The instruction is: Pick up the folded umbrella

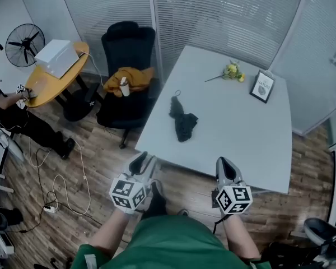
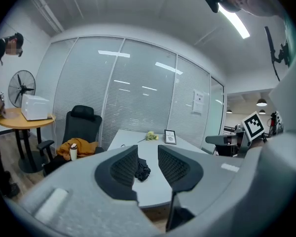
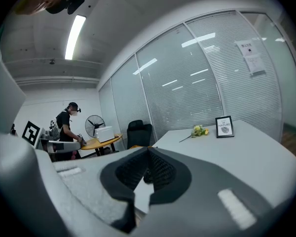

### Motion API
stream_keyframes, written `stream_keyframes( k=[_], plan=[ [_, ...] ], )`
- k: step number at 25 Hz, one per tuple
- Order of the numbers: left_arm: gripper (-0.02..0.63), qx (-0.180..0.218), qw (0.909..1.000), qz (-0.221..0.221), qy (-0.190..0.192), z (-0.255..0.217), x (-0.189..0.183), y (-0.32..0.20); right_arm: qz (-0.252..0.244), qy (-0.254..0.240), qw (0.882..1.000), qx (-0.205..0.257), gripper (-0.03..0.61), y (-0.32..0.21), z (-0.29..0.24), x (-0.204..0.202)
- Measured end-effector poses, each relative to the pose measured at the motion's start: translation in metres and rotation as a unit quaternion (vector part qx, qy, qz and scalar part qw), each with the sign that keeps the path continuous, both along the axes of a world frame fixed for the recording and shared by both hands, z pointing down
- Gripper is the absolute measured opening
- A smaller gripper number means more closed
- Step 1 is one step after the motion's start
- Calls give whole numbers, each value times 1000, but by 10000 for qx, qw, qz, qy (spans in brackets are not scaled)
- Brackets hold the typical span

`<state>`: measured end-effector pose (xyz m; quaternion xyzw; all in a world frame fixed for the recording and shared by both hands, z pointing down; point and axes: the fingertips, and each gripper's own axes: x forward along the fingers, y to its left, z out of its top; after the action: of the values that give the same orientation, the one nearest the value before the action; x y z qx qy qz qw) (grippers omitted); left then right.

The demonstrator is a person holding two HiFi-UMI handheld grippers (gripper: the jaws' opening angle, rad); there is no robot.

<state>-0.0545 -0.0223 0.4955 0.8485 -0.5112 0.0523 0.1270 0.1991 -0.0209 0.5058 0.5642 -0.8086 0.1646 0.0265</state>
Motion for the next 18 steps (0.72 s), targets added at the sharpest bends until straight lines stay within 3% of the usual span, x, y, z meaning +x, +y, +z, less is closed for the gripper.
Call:
stream_keyframes(
  k=[10, 18],
  plan=[
    [135, -174, 9977, 552, 341, 8, -27, -125, 343, 344, 9988, -51, 3, -116, -15, -43],
    [135, -346, 9952, 835, 379, 25, -61, -188, 505, 657, 9963, -214, 3, -196, 1, -84]
  ],
)
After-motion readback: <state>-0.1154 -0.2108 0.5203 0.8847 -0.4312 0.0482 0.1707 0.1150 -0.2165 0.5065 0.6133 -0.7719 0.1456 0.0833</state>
